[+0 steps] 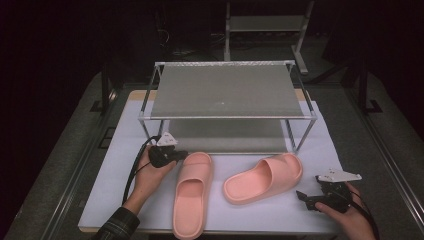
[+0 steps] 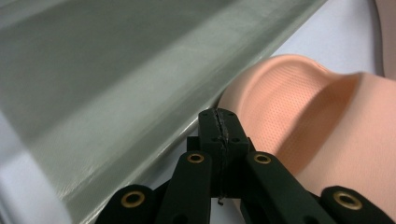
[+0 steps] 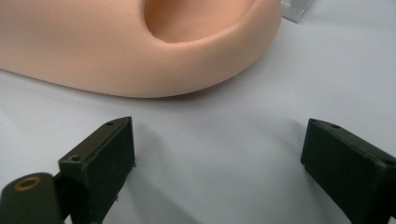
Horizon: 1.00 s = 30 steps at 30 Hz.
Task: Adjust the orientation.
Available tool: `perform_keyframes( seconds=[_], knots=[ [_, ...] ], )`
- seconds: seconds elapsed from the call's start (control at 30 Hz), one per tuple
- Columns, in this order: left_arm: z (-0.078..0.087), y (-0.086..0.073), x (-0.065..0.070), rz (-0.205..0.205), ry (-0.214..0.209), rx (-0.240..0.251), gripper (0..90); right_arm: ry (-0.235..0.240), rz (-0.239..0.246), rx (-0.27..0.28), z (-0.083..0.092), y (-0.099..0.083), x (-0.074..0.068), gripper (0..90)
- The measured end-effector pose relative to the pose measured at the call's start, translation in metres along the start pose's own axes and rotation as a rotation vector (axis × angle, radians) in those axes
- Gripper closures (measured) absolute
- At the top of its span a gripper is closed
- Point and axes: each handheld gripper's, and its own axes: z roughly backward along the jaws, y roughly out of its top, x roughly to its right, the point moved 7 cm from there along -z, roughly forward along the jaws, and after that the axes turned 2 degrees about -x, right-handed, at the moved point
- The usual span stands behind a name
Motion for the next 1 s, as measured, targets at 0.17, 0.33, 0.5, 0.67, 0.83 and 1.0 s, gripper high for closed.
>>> perform_keyframes(
  seconds=[0.17, 0.33, 0.5, 0.67, 0.83, 1.0],
  knots=[
    [-0.007, 0.007, 0.007, -0.017, -0.009, 0.003, 90.0, 0.000, 0.000, 0.000, 0.000, 0.000, 0.000, 9.0],
    [-0.002, 0.007, 0.005, -0.010, -0.015, 0.013, 88.1, 0.000, 0.000, 0.000, 0.000, 0.000, 0.000, 9.0],
    [0.014, 0.004, 0.006, 0.014, -0.028, 0.036, 76.1, 0.001, -0.001, 0.001, 0.000, 0.000, 0.000, 9.0],
    [0.033, -0.009, 0.009, 0.031, -0.049, 0.051, 63.2, 0.000, 0.000, 0.002, 0.000, 0.000, 0.000, 9.0],
    [0.053, -0.023, 0.012, 0.042, -0.054, 0.062, 56.4, 0.001, 0.001, 0.001, 0.000, 0.000, 0.000, 9.0],
    [0.073, -0.037, 0.017, 0.056, -0.055, 0.081, 51.2, 0.001, 0.000, 0.000, 0.000, 0.000, 0.000, 9.0]
  ],
)
